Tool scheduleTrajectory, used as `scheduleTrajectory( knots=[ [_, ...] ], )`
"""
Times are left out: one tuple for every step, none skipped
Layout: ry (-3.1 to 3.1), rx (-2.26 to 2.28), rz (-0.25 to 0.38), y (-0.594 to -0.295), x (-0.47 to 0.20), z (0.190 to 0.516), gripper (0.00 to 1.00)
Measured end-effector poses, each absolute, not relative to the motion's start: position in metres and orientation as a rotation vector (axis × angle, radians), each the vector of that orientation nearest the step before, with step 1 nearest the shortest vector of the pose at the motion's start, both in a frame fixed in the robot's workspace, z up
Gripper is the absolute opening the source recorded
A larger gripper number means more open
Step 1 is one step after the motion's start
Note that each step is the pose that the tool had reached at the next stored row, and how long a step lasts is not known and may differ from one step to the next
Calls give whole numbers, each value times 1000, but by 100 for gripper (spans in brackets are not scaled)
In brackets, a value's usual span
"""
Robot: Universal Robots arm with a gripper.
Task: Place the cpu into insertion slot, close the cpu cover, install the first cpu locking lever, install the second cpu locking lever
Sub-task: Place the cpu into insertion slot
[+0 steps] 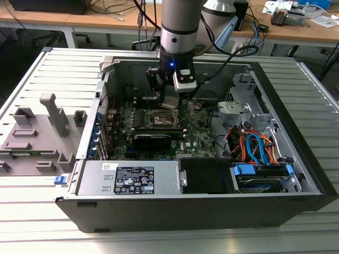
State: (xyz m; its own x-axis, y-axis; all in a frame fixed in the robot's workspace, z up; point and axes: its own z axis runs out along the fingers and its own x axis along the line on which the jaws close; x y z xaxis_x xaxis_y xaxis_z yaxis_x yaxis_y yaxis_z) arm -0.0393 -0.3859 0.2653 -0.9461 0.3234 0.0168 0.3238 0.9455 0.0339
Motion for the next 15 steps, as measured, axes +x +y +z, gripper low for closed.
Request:
scheduleTrajectory(
  knots=[
    [-3087,-520,-57,-386,-39,265,55],
    [-3086,-523,-57,-386,-39,265,55],
    [-3086,-527,-57,-386,-39,265,55],
    [-3085,-532,-57,-386,-39,265,55],
    [-3084,-538,-57,-386,-39,265,55],
    [-3083,-544,-57,-386,-39,265,55],
    [-3082,-552,-57,-386,-39,265,55],
    [-3081,-557,-57,-386,-39,265,55],
    [-3080,-560,-57,-386,-39,265,55],
    [-3079,-564,-57,-386,-39,265,55],
    [-3079,-568,-57,-386,-39,265,55],
    [-3078,-575,-57,-386,-39,265,55],
    [-3076,-584,-57,-386,-39,265,55],
    [-3075,-588,-57,-386,-39,265,55],
    [-3075,-591,-57,-386,-39,265,55]
  ],
)
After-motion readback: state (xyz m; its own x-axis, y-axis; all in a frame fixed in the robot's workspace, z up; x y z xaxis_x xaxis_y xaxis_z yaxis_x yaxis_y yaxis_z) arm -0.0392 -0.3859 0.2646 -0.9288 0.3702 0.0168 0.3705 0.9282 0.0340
